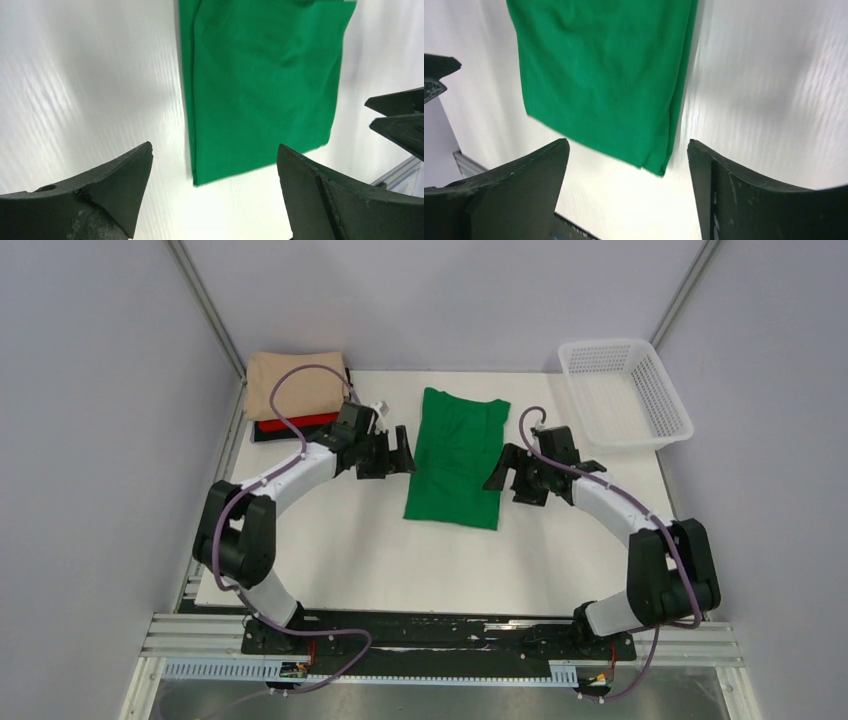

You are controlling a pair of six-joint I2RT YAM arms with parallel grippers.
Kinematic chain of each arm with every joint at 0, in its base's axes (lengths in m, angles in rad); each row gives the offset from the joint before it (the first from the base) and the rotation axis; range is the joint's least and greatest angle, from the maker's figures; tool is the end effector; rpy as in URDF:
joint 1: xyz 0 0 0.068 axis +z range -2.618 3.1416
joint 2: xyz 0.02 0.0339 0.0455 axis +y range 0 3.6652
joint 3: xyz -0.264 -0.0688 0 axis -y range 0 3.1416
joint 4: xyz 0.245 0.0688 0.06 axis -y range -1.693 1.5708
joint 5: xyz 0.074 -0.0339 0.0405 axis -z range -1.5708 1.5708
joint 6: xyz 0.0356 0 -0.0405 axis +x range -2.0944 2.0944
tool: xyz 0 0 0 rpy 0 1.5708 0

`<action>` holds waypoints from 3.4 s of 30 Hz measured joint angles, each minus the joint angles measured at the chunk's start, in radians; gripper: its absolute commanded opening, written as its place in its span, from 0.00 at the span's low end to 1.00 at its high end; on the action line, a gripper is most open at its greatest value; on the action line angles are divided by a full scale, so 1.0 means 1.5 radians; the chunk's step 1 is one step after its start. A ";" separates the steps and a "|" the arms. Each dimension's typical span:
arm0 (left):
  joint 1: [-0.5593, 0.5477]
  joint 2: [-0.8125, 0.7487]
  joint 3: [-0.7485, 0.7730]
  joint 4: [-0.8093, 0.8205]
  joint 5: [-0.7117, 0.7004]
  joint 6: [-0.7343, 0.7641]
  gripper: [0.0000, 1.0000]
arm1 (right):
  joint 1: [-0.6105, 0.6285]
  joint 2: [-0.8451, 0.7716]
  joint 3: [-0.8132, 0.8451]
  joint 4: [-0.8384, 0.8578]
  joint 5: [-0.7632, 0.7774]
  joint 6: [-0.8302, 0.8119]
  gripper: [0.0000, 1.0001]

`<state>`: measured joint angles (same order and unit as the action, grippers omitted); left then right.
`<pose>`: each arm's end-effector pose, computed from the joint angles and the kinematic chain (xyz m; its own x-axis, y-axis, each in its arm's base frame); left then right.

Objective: Fold and stack the t-shirts
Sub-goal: Fold the folded rectangular tshirt in 1/3 of the way, then grab one side of the 2/3 rectangular tshirt with both arms, then fold the long partially folded tshirt into a neat square

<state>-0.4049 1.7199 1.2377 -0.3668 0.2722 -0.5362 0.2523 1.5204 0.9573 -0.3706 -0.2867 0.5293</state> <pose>0.3415 -0.1568 0.2328 -0.8704 -0.1623 -0.4649 0.1141 0.8520 -0.5110 0.2979 0.0872 0.2102 -0.8750 0.2746 -0.3987 0.0457 0.8668 0.4966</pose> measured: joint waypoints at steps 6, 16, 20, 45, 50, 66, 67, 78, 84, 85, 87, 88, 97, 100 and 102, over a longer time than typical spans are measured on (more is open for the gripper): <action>-0.024 -0.091 -0.163 0.014 0.025 -0.016 0.91 | 0.014 -0.094 -0.144 -0.002 -0.064 0.010 0.61; -0.058 -0.055 -0.234 0.076 0.063 -0.053 0.62 | 0.016 -0.079 -0.215 0.043 -0.075 0.013 0.42; -0.058 -0.027 -0.232 0.095 0.073 -0.060 0.52 | 0.016 -0.049 -0.215 0.071 -0.077 0.012 0.39; -0.071 -0.083 -0.332 0.166 0.043 -0.093 0.00 | 0.023 -0.124 -0.271 0.023 -0.120 0.030 0.00; -0.105 -0.189 -0.400 0.112 0.044 -0.102 0.00 | 0.050 -0.242 -0.319 -0.033 -0.193 0.031 0.00; -0.153 -0.552 -0.371 -0.047 0.042 -0.148 0.00 | 0.076 -0.439 -0.195 -0.231 -0.274 0.027 0.00; -0.152 -0.537 -0.349 -0.054 0.032 -0.144 0.00 | 0.068 -0.428 -0.173 -0.239 -0.271 0.019 0.00; -0.066 -0.328 -0.157 -0.019 -0.014 -0.074 0.00 | -0.030 -0.246 -0.013 -0.246 -0.212 -0.048 0.00; -0.031 -0.190 -0.069 0.006 0.006 -0.033 0.00 | -0.064 -0.173 0.025 -0.217 -0.192 -0.058 0.00; -0.026 -0.168 -0.056 0.010 0.010 -0.028 0.00 | -0.067 -0.158 0.033 -0.211 -0.186 -0.060 0.00; -0.018 -0.131 -0.035 0.019 0.018 -0.020 0.00 | -0.069 -0.136 0.046 -0.201 -0.174 -0.062 0.00; -0.014 -0.112 -0.023 0.021 0.024 -0.016 0.00 | -0.070 -0.122 0.053 -0.194 -0.163 -0.063 0.00; 0.008 0.029 0.079 0.042 0.053 0.005 0.00 | -0.075 -0.034 0.104 -0.135 -0.078 -0.068 0.00; 0.010 0.069 0.106 0.046 0.057 0.010 0.00 | -0.075 -0.009 0.113 -0.115 -0.048 -0.071 0.00; 0.011 0.091 0.121 0.049 0.056 0.013 0.00 | -0.075 0.011 0.119 -0.097 -0.033 -0.074 0.00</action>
<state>-0.3889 1.8565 1.4197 -0.2935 0.3569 -0.5159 0.1406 1.5375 1.1351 -0.5167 -0.3355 0.4179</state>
